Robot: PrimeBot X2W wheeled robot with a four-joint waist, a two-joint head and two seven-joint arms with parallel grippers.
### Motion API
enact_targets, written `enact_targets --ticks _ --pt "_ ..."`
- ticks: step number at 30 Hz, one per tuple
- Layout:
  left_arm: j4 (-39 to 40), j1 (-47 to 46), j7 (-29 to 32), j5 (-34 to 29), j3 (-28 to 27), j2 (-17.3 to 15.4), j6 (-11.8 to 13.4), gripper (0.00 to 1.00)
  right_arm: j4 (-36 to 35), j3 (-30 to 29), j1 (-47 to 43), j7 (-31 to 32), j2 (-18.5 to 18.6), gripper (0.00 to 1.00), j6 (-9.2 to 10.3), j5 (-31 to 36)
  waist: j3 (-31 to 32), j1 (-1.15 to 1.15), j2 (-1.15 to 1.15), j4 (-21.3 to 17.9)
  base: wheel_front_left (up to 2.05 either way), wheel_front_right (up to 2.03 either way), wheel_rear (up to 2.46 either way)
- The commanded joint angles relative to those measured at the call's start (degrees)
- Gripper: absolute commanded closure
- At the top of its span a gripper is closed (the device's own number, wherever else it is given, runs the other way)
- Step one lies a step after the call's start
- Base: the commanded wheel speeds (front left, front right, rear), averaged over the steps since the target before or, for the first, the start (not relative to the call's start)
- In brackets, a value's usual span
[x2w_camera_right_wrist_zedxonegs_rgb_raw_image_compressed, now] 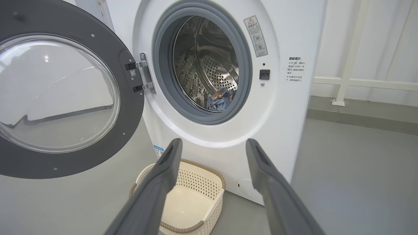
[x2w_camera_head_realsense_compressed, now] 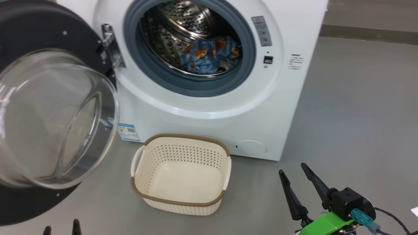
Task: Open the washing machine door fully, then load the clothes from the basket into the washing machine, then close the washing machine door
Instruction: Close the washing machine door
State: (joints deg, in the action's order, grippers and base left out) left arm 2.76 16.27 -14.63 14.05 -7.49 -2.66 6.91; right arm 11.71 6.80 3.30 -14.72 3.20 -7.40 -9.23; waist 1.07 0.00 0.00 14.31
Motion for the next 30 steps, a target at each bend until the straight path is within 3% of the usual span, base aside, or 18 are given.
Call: enact_targets --ticks 1,17,30 --pt "1.1 -1.7 -0.4 0.3 -1.9 -0.2 0.5 0.00 -1.6 1.6 0.7 -0.3 -0.3 0.00 -0.09 0.4 0.0 0.00 0.00 2.5 0.00 0.00 0.00" --pt "1.5 -1.8 -0.4 0.7 -2.5 -0.2 1.6 0.00 -1.9 1.5 0.4 -0.3 -0.3 0.00 -0.09 0.6 0.0 0.00 0.00 10.8 0.00 0.00 0.00" --pt "1.8 -1.3 -0.4 0.4 -2.8 -0.2 1.9 0.00 -1.9 1.8 0.1 -0.3 -0.3 0.00 -0.09 0.1 0.7 0.00 0.00 13.8 0.00 0.00 0.00"
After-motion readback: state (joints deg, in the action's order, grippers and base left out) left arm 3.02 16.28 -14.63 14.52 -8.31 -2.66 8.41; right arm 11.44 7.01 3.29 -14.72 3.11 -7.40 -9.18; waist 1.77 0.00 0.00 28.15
